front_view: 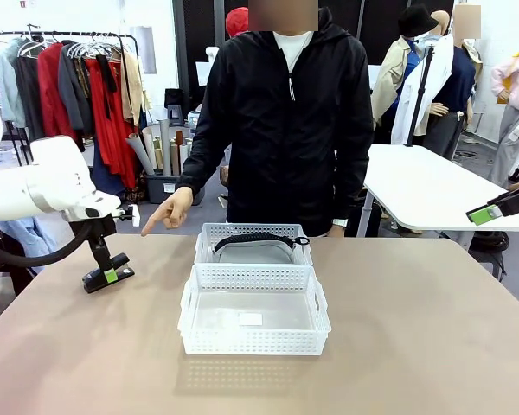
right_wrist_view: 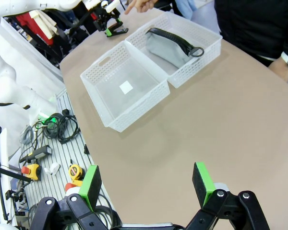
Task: Distribute items into two baskets.
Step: Pick up the Stapler that the person points to.
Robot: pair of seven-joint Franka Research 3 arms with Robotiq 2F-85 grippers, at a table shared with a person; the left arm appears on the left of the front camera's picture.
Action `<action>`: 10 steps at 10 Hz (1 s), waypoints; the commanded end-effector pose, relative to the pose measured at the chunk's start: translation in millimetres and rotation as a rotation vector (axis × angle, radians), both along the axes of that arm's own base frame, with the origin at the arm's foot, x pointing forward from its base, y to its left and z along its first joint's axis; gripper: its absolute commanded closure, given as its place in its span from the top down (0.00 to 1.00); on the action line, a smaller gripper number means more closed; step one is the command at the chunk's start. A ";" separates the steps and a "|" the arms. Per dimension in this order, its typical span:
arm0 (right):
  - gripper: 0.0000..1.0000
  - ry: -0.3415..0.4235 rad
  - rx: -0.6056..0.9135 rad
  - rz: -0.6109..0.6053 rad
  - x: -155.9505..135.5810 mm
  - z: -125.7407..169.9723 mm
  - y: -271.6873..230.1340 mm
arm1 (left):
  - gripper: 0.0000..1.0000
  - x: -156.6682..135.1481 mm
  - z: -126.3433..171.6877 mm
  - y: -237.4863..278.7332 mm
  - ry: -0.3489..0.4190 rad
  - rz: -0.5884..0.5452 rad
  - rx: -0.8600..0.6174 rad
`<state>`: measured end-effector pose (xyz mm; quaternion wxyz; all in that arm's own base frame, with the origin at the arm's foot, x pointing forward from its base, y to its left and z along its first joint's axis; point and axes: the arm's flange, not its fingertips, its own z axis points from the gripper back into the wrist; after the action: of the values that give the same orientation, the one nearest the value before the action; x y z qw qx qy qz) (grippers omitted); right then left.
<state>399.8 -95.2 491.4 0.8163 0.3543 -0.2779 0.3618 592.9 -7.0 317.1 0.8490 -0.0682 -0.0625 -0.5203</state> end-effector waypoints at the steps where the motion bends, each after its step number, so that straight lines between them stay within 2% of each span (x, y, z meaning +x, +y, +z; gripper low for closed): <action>1: 1.00 -0.005 0.004 0.003 -0.6 0.8 1.0 | 1.00 -3.2 -7.9 -1.2 0.009 0.009 0.039; 4: 1.00 -0.005 0.004 0.003 -0.6 0.8 1.0 | 1.00 -3.6 -9.5 -1.5 0.019 0.008 0.050; 5: 1.00 -0.005 0.004 0.003 -0.6 0.8 1.0 | 0.90 -3.5 -9.1 -1.5 0.022 0.008 0.050; 6: 1.00 -0.005 0.004 0.003 -0.6 0.8 1.0 | 0.74 -3.2 -8.3 -1.5 0.024 0.008 0.047; 10: 1.00 -0.005 0.004 0.003 -0.6 0.8 1.0 | 0.00 -3.7 -5.5 -0.8 0.017 0.011 0.042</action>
<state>399.8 -95.2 491.4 0.8163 0.3543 -0.2779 0.3618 591.5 -7.7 311.5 0.8512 -0.0579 -0.0497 -0.5193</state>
